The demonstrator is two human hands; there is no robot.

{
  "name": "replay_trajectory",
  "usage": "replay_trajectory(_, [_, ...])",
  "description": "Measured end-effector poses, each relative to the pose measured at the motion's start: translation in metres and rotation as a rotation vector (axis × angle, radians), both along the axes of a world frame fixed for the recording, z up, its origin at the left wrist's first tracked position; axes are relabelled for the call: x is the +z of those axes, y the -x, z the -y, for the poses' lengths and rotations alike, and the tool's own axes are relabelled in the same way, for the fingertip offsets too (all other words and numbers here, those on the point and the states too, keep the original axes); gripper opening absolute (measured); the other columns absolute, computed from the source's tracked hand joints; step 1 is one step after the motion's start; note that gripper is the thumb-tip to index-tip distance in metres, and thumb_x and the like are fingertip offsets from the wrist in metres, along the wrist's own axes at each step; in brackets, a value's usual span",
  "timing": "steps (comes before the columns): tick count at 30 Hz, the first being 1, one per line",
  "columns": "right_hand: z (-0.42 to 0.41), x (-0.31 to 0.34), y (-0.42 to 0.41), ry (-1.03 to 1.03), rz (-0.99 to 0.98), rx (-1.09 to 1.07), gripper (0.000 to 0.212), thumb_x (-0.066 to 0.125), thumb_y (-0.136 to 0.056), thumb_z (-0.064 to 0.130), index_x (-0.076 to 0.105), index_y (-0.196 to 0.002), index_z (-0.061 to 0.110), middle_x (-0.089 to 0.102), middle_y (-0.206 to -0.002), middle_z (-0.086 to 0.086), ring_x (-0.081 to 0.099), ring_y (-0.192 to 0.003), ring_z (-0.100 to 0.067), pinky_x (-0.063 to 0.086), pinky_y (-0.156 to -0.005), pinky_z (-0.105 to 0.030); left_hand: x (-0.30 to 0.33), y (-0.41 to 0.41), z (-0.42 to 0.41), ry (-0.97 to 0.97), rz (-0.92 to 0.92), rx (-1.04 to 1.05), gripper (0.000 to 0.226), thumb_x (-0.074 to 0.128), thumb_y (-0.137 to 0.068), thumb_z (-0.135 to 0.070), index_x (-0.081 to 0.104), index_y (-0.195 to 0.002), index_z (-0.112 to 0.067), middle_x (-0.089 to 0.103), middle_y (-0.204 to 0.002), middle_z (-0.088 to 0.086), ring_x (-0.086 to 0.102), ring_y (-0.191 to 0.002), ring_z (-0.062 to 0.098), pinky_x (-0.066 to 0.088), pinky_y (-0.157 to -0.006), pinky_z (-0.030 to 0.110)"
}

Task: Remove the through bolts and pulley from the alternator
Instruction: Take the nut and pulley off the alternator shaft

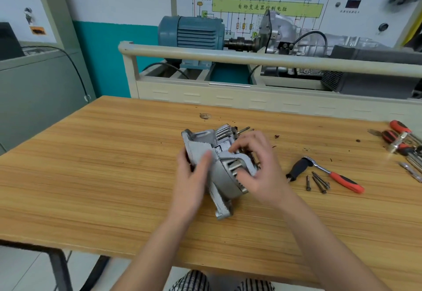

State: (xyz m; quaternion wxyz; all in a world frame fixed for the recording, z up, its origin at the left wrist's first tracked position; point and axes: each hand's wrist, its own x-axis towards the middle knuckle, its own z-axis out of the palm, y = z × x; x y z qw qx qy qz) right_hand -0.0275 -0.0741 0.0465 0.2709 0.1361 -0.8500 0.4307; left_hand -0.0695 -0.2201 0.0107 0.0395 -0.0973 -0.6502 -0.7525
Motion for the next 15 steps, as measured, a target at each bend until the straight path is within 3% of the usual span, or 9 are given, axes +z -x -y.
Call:
replay_trajectory(2, [-0.005,0.004,0.000,-0.054,0.046,0.054,0.035,0.053,-0.062,0.009,0.060,-0.097,0.012,0.048,-0.108,-0.001,0.042,-0.114,-0.017,0.031,-0.101,-0.025,-0.011,-0.013,-0.005,0.070,-0.121,-0.108,0.079,0.084,-0.060,-0.032,0.036,-0.123,-0.036,0.061,-0.121,-0.010,0.060,-0.107,-0.003,0.050,-0.083,0.016])
replay_trajectory(4, [-0.007,0.010,0.000,-0.042,0.105,0.100,0.040,0.051,-0.061,0.004,0.060,-0.099,0.011,0.046,-0.112,-0.003,0.042,-0.118,-0.020,0.033,-0.104,-0.032,-0.018,-0.012,-0.008,0.189,-0.204,-0.131,0.107,0.090,-0.050,-0.019,0.020,-0.131,-0.032,0.052,-0.130,-0.005,0.054,-0.121,0.008,0.048,-0.096,0.027])
replay_trajectory(6, [-0.007,0.016,0.000,-0.004,0.172,0.139,0.042,0.050,-0.062,0.002,0.058,-0.102,0.014,0.045,-0.117,-0.002,0.041,-0.122,-0.017,0.034,-0.107,-0.032,-0.015,-0.010,-0.008,0.262,-0.177,-0.109,0.122,0.087,-0.046,-0.011,0.008,-0.137,-0.029,0.049,-0.131,0.000,0.051,-0.122,0.014,0.048,-0.100,0.039])
replay_trajectory(8, [-0.006,0.023,0.000,-0.031,0.226,0.148,0.044,0.055,-0.066,-0.001,0.058,-0.106,0.017,0.045,-0.128,0.002,0.040,-0.127,-0.008,0.034,-0.109,-0.030,-0.012,-0.008,-0.007,0.264,-0.102,-0.119,0.130,0.082,-0.046,-0.005,0.000,-0.142,-0.032,0.049,-0.131,0.001,0.053,-0.120,0.017,0.050,-0.097,0.045])
replay_trajectory(11, [-0.009,0.034,0.002,-0.260,0.309,0.088,0.064,0.062,-0.067,-0.005,0.057,-0.125,0.024,0.034,-0.152,0.010,0.032,-0.139,-0.007,0.034,-0.110,-0.036,-0.009,-0.005,-0.002,0.221,-0.024,-0.189,0.134,0.075,-0.046,-0.002,-0.008,-0.146,-0.033,0.049,-0.134,0.003,0.053,-0.122,0.019,0.050,-0.097,0.047])
replay_trajectory(13, [-0.010,0.042,0.005,-0.336,0.351,0.066,0.072,0.061,-0.067,-0.004,0.054,-0.132,0.024,0.029,-0.155,0.011,0.036,-0.140,-0.017,0.042,-0.103,-0.039,-0.005,-0.004,-0.001,0.210,0.001,-0.229,0.131,0.072,-0.048,-0.002,-0.008,-0.146,-0.036,0.050,-0.134,0.004,0.052,-0.123,0.021,0.049,-0.097,0.049])
replay_trajectory(15, [-0.010,0.047,0.008,-0.314,0.384,0.062,0.072,0.059,-0.067,-0.006,0.056,-0.131,0.026,0.031,-0.153,0.013,0.051,-0.124,-0.040,0.054,-0.080,-0.042,-0.004,-0.003,-0.002,0.232,0.015,-0.221,0.124,0.070,-0.049,-0.006,-0.005,-0.140,-0.043,0.050,-0.133,0.006,0.051,-0.123,0.025,0.047,-0.098,0.052])
